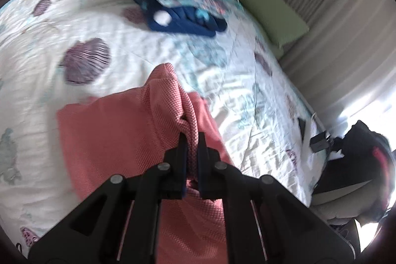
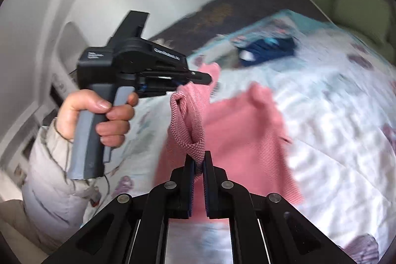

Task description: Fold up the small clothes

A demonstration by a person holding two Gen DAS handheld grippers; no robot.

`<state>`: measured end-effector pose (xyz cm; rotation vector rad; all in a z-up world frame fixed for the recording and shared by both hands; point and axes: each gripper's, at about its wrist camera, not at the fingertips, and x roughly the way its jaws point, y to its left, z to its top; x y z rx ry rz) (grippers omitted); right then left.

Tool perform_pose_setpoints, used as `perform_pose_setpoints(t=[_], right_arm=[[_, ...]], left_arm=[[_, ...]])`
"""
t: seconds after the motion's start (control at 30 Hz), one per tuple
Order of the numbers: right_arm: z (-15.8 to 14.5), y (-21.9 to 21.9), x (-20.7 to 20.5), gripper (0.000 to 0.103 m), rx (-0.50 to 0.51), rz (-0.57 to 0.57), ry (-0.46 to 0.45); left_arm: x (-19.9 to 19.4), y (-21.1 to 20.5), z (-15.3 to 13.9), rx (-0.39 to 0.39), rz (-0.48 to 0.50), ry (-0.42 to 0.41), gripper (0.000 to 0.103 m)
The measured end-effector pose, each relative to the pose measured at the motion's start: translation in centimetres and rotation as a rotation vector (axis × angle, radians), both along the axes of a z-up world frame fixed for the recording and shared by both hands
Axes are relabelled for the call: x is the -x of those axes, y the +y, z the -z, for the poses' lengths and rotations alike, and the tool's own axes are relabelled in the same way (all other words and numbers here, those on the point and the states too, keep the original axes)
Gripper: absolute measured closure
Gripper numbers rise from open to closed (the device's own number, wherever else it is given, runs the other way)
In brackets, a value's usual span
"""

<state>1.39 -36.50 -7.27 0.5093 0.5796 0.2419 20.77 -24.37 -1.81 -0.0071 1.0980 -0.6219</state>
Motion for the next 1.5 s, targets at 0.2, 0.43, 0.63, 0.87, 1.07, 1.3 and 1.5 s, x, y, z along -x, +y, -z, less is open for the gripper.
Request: perform_pose_setpoints(t=[0.2,0.43,0.63,0.87,1.07,1.3,1.5], right_arm=[[3.5,-2.7,0.5,0.098,-0.053,0.054,0.086],[5.0,-3.4,1.7,0.098,-0.077,0.047,0.109],[5.6,-3.3,1.9,0.098,-0.083,0.048,0.137],[6.4,-4.5,2.0,0.087,-0.160,0.024,0.160],[5.5,-4.6,1.4,0.052,-0.173,-0.007,0.148],[4.4,-4.4,0.4,0.098,-0.197,0.020,0.144],[2.6,-4.6,1.9,0.098,-0.066,0.057,0.134]], left_arm=[[0.2,-4.3,4.1,-0.096,0.036,0.051,0.096],[0.9,-5.6,4.5,-0.150,0.069,0.005,0.095],[1.6,-6.7,4.6,-0.151,0.115,-0.012,0.089],[3.3,-5.1,2.1,-0.044,0.183,-0.051,0.064],[3.6,1.9,0.3,-0.006,0.042,-0.143,0.054],[4.5,6.5,2.0,-0.070,-0.061,-0.153,0.050],[4.7,6.9,5.2,-0.130,-0.064,-0.118,0.044]])
